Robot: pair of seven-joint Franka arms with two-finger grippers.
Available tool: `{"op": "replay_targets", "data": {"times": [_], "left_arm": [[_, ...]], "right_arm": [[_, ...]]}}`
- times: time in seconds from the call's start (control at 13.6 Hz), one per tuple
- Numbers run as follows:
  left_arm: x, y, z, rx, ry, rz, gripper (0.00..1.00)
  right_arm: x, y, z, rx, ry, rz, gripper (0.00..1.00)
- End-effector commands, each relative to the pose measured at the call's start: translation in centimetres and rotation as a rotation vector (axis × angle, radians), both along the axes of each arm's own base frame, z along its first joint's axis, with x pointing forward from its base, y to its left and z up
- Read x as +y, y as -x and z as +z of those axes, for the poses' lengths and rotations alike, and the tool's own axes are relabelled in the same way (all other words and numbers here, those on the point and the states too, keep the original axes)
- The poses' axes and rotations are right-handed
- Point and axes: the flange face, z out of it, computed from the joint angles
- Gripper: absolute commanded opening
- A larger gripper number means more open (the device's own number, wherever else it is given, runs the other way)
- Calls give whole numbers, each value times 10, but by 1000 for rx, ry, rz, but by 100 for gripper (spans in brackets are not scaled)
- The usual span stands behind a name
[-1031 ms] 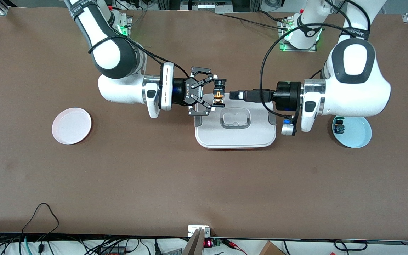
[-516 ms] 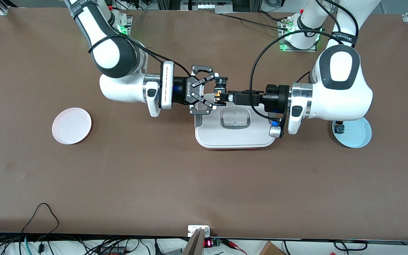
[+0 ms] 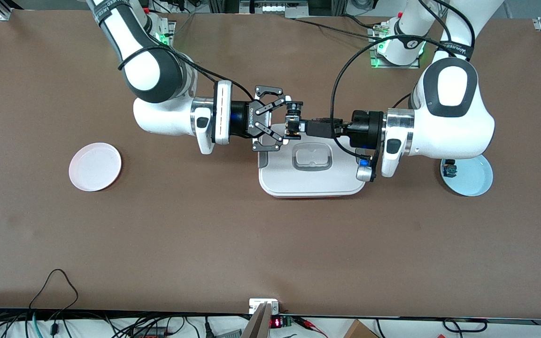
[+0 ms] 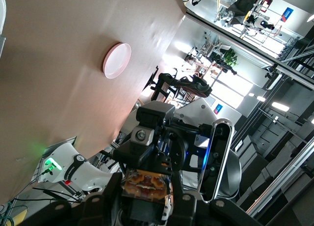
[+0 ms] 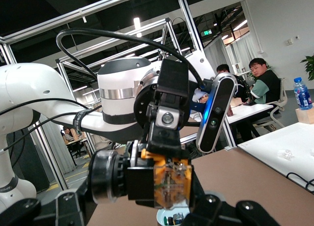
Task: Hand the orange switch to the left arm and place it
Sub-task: 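Close the left gripper on the switch, then open the right gripper, then carry the switch toward the blue plate while the right gripper withdraws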
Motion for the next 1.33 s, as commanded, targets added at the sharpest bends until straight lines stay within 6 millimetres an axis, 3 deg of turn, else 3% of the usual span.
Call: {"op": "replay_targets", "data": {"times": [0.0, 0.15, 0.22, 0.29, 0.37, 0.74, 0.96, 1.1, 1.25], "left_arm": [[-1, -1, 7, 11, 12, 3, 0], [3, -2, 9, 13, 14, 3, 0], [7, -2, 10, 18, 19, -8, 0], [15, -5, 9, 20, 22, -8, 0], [21, -6, 11, 19, 19, -12, 0], [80, -14, 23, -27, -88, -70, 0], [133, -14, 32, -66, -269, -157, 0], [175, -3, 21, -71, -565, -262, 0], [199, 6, 1, -52, -787, -378, 0]], "right_arm": [[5, 5, 7, -24, -11, -7, 16], [6, 6, 7, -20, -15, -8, 19], [5, 7, 9, -15, -16, -9, 31], [3, 8, 7, -3, -12, -13, 82], [2, 10, 10, -3, -13, -13, 100], [-7, 7, 13, -5, -17, -19, 100], [-44, -2, 9, 5, -7, -59, 100], [-67, -8, 2, 22, -48, -22, 100], [-95, -15, -8, 36, -71, -4, 100]]}}
